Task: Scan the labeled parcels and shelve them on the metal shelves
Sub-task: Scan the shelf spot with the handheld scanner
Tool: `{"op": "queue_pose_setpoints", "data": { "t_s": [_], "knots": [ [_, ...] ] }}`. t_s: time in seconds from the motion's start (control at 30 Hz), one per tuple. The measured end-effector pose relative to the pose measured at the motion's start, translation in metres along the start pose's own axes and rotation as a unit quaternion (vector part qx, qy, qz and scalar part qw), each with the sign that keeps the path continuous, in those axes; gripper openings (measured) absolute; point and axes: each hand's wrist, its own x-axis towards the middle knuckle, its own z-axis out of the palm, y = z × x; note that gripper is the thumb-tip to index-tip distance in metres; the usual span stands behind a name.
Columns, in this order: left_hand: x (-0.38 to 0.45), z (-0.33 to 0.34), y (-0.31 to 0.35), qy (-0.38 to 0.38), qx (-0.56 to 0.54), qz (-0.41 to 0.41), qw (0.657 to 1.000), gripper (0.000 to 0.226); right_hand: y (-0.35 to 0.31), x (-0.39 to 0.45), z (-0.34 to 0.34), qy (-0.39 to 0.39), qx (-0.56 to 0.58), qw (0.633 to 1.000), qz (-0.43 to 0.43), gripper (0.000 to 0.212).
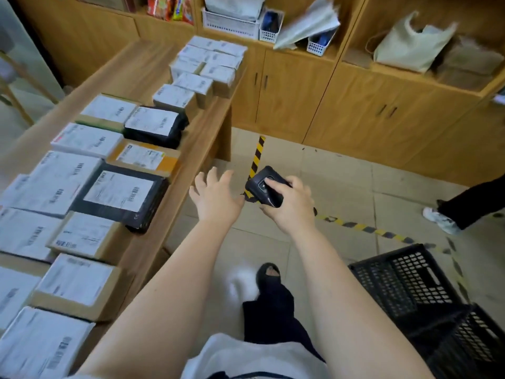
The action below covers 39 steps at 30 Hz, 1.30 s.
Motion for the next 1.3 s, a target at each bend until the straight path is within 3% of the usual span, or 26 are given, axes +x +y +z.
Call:
{"op": "queue_pose_setpoints", "data": {
  "t_s": [0.3,0.47,0.7,0.9,1.13,1.3],
  "knots": [
    [0.178,-0.023,-0.020,0.040,-0.033,-0.183,0.982,0.062,-0.043,0.226,0.016,-0.056,-0.020,0.987,-0.147,0.058],
    [0.238,-0.045,-0.049,0.067,-0.080,-0.285,0.953,0.063,-0.104,0.323,0.051,-0.107,-0.007,0.973,-0.206,0.057],
    [0.316,-0.072,-0.139,0.069,-0.096,-0.431,0.895,0.077,-0.205,0.417,0.111,-0.174,-0.022,0.945,-0.277,0.059],
    [0.380,-0.093,-0.191,0.070,-0.129,-0.530,0.835,0.090,-0.275,0.477,0.141,-0.206,-0.019,0.927,-0.312,0.059],
    [0.419,-0.087,-0.235,-0.017,-0.191,-0.670,0.717,0.133,-0.332,0.548,0.184,-0.246,0.030,0.912,-0.326,0.060],
    [0.465,-0.083,-0.238,0.008,-0.216,-0.719,0.661,0.146,-0.368,0.587,0.219,-0.298,0.038,0.878,-0.373,0.058]
  ]
}}
